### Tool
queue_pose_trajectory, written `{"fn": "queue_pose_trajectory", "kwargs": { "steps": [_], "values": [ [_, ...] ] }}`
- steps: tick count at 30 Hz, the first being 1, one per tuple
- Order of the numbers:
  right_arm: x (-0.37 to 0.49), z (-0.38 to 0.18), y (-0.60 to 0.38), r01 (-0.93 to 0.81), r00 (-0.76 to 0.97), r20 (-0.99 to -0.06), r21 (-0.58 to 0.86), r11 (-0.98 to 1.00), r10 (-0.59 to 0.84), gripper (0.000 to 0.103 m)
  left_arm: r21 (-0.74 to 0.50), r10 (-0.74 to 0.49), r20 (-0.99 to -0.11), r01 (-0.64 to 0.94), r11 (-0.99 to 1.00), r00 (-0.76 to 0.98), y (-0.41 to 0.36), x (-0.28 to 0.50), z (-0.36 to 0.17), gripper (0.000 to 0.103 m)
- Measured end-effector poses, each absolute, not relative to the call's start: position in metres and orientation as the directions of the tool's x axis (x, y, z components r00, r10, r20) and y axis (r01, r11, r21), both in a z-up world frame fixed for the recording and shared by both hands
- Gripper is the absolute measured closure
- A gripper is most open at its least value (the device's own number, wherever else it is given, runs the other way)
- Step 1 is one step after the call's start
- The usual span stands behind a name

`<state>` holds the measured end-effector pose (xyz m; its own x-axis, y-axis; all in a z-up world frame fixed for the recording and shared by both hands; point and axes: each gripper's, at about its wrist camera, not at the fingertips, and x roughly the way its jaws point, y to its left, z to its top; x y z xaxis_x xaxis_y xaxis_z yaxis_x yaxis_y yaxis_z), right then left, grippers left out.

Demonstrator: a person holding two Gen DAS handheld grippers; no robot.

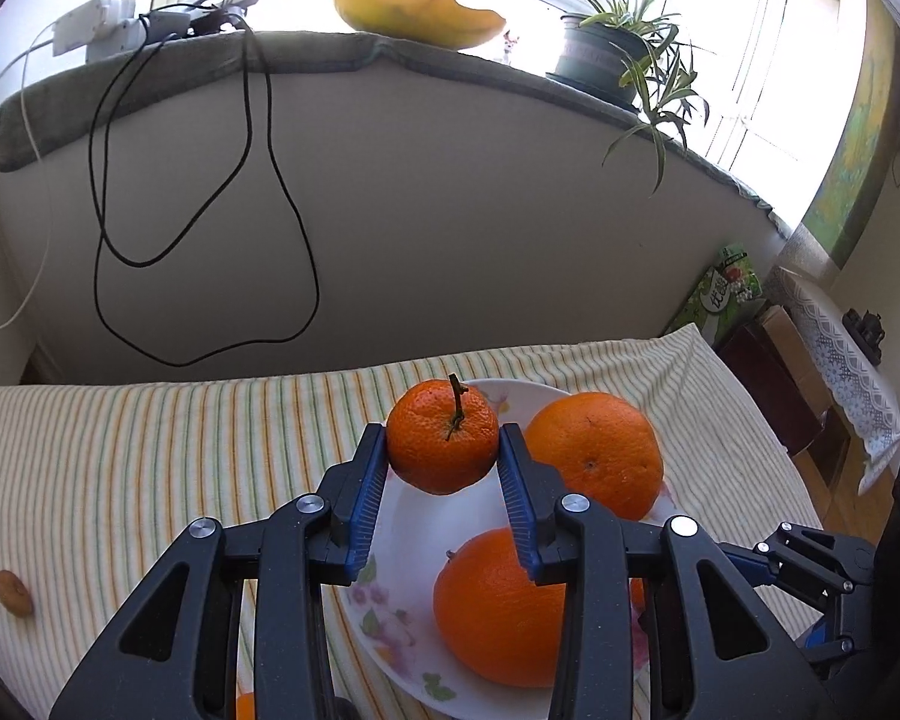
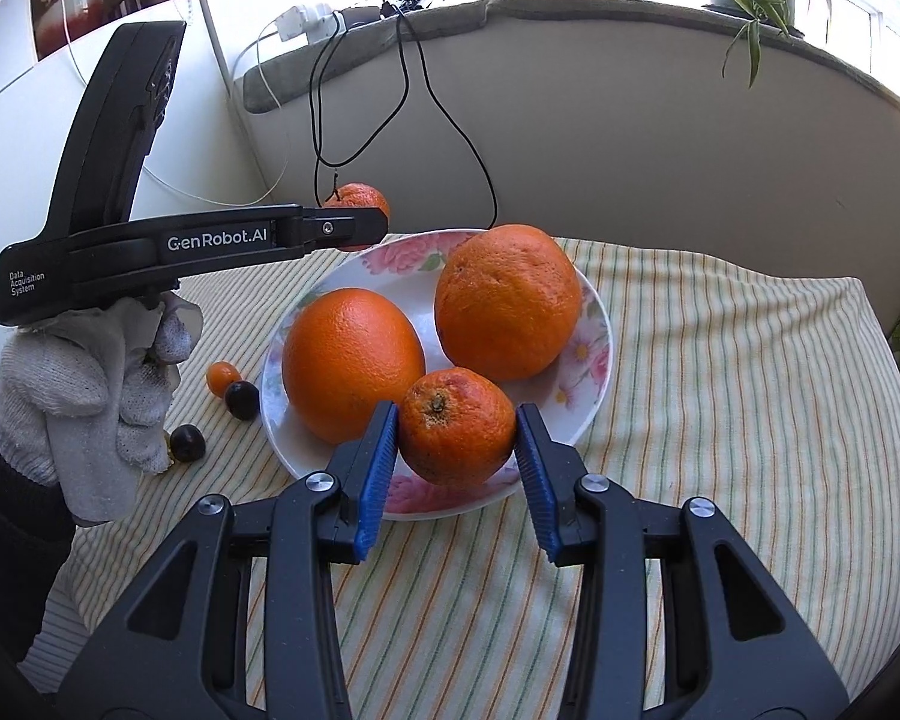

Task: Organize fruits
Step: 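Lower both tangerines onto the plate and open both grippers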

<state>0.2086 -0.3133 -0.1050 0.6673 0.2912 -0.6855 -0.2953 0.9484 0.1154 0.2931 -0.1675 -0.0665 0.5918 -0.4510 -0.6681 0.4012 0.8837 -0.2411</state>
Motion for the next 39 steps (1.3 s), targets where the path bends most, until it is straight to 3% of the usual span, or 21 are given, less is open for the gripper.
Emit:
{"fn": "queue_pose_trajectory", "kwargs": {
  "steps": [6,9,12,13,23,32,39],
  "values": [
    [0.208,-0.105,-0.313,-0.294,0.671,-0.682,0.115,0.949,0.291,0.061,-0.239,-0.452,-0.673,0.405,0.882,0.586,-0.171,0.292,-0.065,0.067],
    [0.207,-0.104,-0.313,-0.291,0.677,-0.678,0.109,0.951,0.285,0.061,-0.238,-0.449,-0.663,0.4,0.885,0.599,-0.168,0.29,-0.062,0.05],
    [0.205,-0.101,-0.314,-0.288,0.694,-0.662,0.106,0.952,0.284,0.042,-0.235,-0.444,-0.657,0.394,0.888,0.609,-0.167,0.288,-0.057,0.04],
    [0.203,-0.099,-0.315,-0.288,0.702,-0.653,0.104,0.952,0.284,0.035,-0.234,-0.443,-0.657,0.394,0.889,0.61,-0.167,0.287,-0.056,0.04],
    [0.193,-0.089,-0.311,-0.303,0.724,-0.628,0.085,0.949,0.287,0.023,-0.227,-0.447,-0.643,0.403,0.887,0.622,-0.166,0.276,-0.045,0.04],
    [0.181,-0.078,-0.307,-0.305,0.738,-0.614,0.067,0.95,0.28,0.023,-0.215,-0.443,-0.63,0.405,0.889,0.638,-0.158,0.26,-0.033,0.04],
    [0.168,-0.072,-0.302,-0.32,0.738,-0.609,0.062,0.945,0.29,0.022,-0.199,-0.431,-0.605,0.396,0.896,0.67,-0.149,0.24,-0.019,0.03]
  ]
}}
